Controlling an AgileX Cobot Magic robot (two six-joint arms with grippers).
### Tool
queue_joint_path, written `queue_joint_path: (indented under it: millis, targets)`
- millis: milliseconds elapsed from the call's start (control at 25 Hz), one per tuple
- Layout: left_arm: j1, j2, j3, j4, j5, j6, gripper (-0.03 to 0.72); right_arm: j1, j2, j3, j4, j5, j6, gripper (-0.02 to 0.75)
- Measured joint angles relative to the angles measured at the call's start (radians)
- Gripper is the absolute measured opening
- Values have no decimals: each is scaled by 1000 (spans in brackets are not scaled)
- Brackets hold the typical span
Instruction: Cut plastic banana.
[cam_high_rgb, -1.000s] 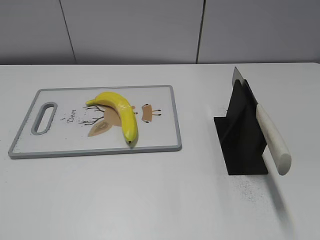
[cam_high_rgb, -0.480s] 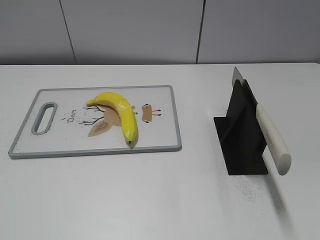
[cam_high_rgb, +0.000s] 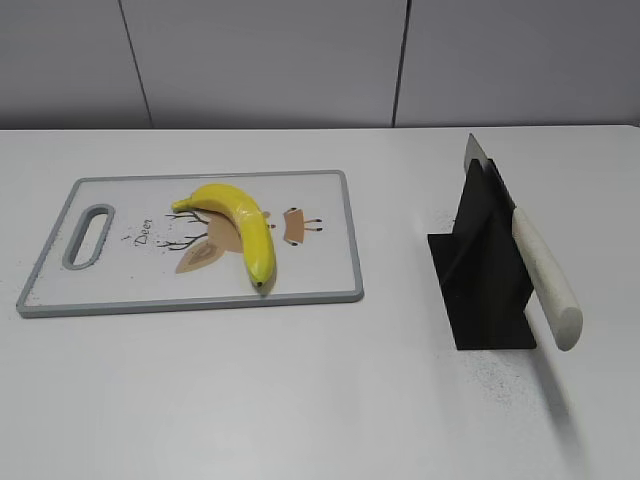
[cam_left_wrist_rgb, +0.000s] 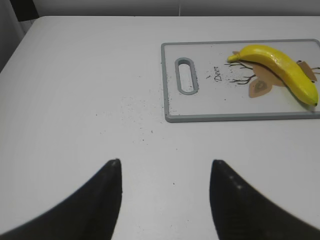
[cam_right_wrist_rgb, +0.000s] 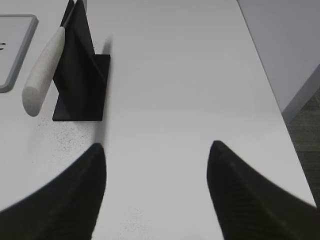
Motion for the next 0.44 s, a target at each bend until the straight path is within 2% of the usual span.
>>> queue_joint_path:
  millis: [440]
  targets:
    - [0, 0, 0, 0, 0, -2, 544, 0, 0, 0, 2, -1, -1, 512]
